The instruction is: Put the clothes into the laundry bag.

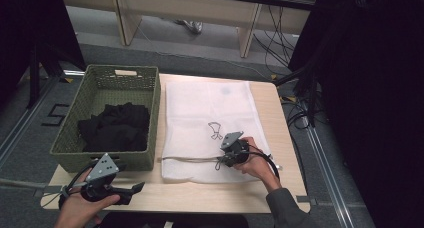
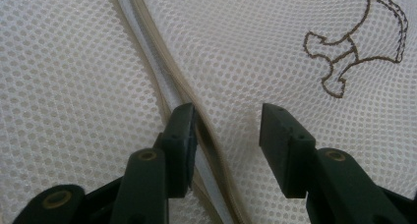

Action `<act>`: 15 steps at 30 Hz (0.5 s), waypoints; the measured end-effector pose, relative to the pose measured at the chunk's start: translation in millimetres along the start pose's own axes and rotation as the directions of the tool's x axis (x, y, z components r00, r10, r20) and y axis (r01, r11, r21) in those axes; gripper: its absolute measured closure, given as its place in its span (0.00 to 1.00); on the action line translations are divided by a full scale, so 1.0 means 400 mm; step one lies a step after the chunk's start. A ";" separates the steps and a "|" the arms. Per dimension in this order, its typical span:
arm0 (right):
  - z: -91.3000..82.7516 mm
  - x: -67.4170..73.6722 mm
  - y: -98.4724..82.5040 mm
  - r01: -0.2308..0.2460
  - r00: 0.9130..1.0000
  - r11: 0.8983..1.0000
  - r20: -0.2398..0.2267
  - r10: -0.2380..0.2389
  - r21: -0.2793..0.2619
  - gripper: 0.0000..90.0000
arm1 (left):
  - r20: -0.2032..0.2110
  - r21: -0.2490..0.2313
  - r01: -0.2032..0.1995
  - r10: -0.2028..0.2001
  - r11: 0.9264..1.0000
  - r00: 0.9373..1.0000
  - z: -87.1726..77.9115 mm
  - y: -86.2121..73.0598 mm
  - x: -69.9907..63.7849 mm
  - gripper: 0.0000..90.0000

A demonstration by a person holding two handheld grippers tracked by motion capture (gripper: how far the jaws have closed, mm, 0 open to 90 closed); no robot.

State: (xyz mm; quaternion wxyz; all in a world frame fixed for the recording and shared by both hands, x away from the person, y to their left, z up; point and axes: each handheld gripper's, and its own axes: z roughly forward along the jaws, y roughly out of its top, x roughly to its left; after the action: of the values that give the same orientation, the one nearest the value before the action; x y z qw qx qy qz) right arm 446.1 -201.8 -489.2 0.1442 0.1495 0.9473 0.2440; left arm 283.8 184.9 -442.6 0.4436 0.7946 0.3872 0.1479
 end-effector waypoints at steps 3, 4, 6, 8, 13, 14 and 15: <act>0.003 -0.002 -0.001 -0.011 1.000 1.000 0.005 0.011 -0.015 0.64 | 0.005 -0.001 -0.018 0.018 1.000 1.000 0.001 0.001 0.001 0.17; 0.005 -0.004 -0.001 -0.011 1.000 1.000 0.002 0.011 -0.015 0.66 | 0.006 0.001 -0.019 0.019 1.000 1.000 0.001 0.001 0.001 0.17; 0.011 -0.006 0.000 -0.022 0.999 1.000 -0.030 0.021 -0.022 0.78 | 0.006 -0.003 -0.019 0.019 1.000 1.000 0.000 0.001 0.002 0.17; 0.012 -0.006 -0.001 -0.026 0.998 0.999 -0.063 0.024 -0.031 0.84 | 0.000 -0.001 -0.021 0.021 1.000 1.000 -0.001 0.001 0.003 0.17; 0.015 -0.002 0.008 -0.031 0.997 0.999 -0.076 0.029 -0.026 0.95 | 0.007 -0.012 -0.021 0.021 1.000 1.000 0.001 0.001 0.000 0.18; 0.016 -0.003 0.010 -0.018 0.997 0.999 -0.077 0.016 -0.029 0.96 | 0.007 -0.012 -0.021 0.021 1.000 1.000 0.001 0.001 0.000 0.18; 0.016 -0.004 0.012 -0.008 0.997 0.999 -0.080 0.005 -0.032 0.97 | 0.007 -0.010 -0.022 0.022 1.000 1.000 0.000 0.002 0.001 0.18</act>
State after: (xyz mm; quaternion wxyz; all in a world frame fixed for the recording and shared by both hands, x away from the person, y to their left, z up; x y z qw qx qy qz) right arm 450.7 -195.6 -491.9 0.1077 0.1403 0.9477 0.2657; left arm 284.5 184.9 -442.1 0.4471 0.7973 0.3760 0.1518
